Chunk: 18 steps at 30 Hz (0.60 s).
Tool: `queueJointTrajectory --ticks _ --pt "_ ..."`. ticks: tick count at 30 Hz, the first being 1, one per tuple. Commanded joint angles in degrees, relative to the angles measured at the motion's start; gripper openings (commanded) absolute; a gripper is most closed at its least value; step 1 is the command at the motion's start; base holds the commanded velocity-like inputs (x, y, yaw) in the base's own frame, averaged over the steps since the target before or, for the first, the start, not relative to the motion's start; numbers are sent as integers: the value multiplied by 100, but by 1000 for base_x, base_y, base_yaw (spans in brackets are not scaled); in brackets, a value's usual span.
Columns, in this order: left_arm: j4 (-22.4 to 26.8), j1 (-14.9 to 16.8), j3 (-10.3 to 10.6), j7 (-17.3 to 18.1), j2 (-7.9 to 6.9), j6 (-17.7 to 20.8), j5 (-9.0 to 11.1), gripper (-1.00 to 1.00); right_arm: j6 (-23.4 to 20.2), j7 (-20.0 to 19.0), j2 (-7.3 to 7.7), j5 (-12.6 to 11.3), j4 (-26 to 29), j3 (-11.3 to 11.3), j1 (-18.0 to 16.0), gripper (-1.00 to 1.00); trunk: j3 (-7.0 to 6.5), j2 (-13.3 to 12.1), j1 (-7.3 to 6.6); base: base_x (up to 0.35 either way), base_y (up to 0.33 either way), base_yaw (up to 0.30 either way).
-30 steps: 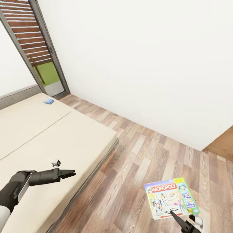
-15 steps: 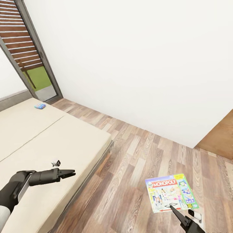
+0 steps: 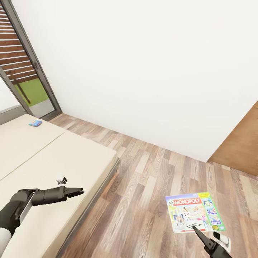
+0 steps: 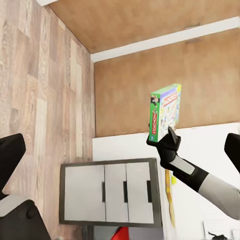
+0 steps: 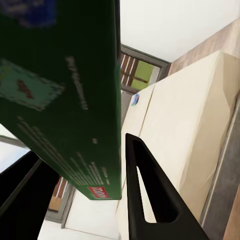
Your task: Put all the toys in the child's room - the three board games (two on the bed and one on the table), the two jigsaw puzzles on the table, and the tennis ball on the table - inside the toy box on the table in the child's room.
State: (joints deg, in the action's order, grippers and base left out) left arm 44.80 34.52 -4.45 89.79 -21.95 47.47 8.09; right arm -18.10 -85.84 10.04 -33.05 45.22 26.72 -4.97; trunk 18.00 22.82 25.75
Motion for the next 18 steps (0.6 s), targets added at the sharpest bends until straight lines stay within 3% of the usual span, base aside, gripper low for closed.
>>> queueJointTrajectory --ticks 1,18 --pt "2 2 0 21 -2 61 0 100 -61 -19 -1 -8 -2 5 -4 -100 0 10 3 0 0 -142" --pt "2 2 -15 21 -17 61 0 100 -53 6 -70 0 0 -11 -4 -100 -151 10 3 0 0 -142"
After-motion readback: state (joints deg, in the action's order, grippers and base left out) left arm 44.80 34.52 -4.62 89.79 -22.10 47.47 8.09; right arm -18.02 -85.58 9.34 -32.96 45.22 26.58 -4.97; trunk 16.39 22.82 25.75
